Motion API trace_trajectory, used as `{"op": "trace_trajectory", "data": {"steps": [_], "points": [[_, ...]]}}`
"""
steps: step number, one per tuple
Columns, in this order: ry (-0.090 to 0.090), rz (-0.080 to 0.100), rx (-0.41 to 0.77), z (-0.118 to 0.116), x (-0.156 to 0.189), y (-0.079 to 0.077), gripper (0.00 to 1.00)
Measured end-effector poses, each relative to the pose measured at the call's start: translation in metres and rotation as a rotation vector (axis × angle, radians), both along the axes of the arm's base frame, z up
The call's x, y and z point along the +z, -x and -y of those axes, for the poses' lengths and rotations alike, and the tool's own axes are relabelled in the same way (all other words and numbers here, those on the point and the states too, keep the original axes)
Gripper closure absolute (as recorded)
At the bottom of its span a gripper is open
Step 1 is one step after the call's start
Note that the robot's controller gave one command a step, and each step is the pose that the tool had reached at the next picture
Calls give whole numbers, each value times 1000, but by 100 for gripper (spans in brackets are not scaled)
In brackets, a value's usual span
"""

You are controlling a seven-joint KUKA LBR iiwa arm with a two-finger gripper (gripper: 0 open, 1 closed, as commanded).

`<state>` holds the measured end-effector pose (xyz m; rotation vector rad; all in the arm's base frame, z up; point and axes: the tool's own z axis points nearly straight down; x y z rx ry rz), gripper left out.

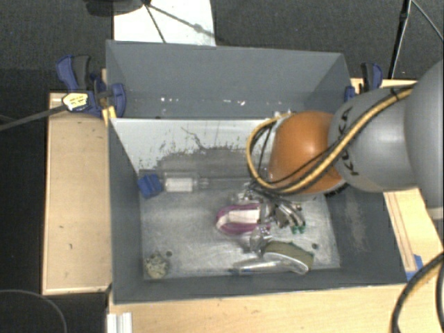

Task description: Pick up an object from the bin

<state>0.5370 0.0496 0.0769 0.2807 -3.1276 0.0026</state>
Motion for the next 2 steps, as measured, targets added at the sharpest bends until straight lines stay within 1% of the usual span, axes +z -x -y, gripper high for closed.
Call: {"op": "trace_trajectory", "data": {"steps": [1,2], "points": [[-3,4,-1,-3,2,-1,100],[-2,10,36,16,138,1,100]]}}
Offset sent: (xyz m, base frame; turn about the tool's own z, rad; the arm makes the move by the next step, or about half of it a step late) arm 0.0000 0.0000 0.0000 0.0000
